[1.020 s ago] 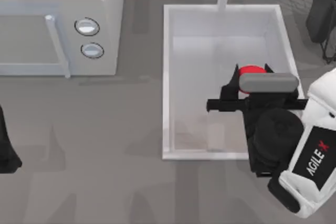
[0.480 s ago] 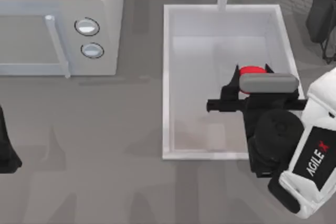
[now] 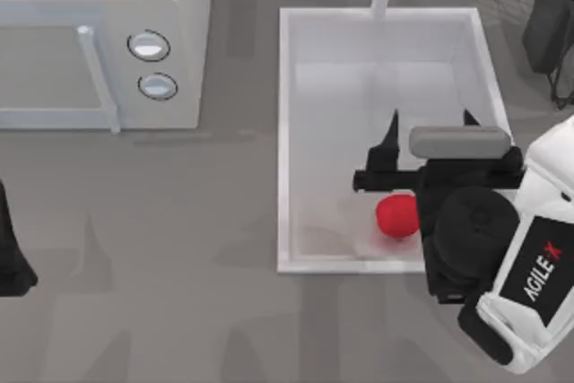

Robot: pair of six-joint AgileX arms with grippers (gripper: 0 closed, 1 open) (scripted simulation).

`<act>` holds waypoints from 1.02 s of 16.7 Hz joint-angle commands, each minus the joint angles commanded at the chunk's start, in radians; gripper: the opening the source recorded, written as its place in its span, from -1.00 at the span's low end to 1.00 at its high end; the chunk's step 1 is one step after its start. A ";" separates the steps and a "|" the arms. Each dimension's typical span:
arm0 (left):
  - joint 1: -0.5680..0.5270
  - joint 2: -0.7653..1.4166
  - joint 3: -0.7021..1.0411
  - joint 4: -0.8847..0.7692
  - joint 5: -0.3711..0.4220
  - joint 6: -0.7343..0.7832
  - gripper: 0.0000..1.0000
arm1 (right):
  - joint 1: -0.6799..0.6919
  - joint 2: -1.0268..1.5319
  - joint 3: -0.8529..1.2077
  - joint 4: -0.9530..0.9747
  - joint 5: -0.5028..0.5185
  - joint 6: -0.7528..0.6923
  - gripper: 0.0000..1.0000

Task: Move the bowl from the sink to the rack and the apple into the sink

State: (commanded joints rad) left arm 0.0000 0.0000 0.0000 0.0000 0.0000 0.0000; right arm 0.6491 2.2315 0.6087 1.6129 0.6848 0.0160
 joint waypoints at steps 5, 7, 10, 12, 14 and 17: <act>0.000 0.000 0.000 0.000 0.000 0.000 1.00 | 0.000 0.000 0.000 0.000 0.000 0.000 1.00; 0.000 0.000 0.000 0.000 0.000 0.000 1.00 | 0.000 0.000 0.000 0.000 0.000 0.000 1.00; 0.000 0.000 0.000 0.000 0.000 0.000 1.00 | -0.004 -0.010 -0.001 -0.008 0.000 0.001 1.00; 0.000 0.000 0.000 0.000 0.000 0.000 1.00 | -0.024 -0.060 -0.011 -0.046 -0.004 0.008 1.00; 0.000 0.000 0.000 0.000 0.000 0.000 1.00 | -0.061 -0.152 -0.033 -0.117 -0.016 0.020 1.00; 0.000 0.000 0.000 0.000 0.000 0.000 1.00 | -0.139 -0.365 -0.084 -0.276 -0.045 0.045 1.00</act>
State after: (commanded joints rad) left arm 0.0000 0.0000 0.0000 0.0000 0.0000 0.0000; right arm 0.5098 1.8661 0.5252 1.3364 0.6399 0.0611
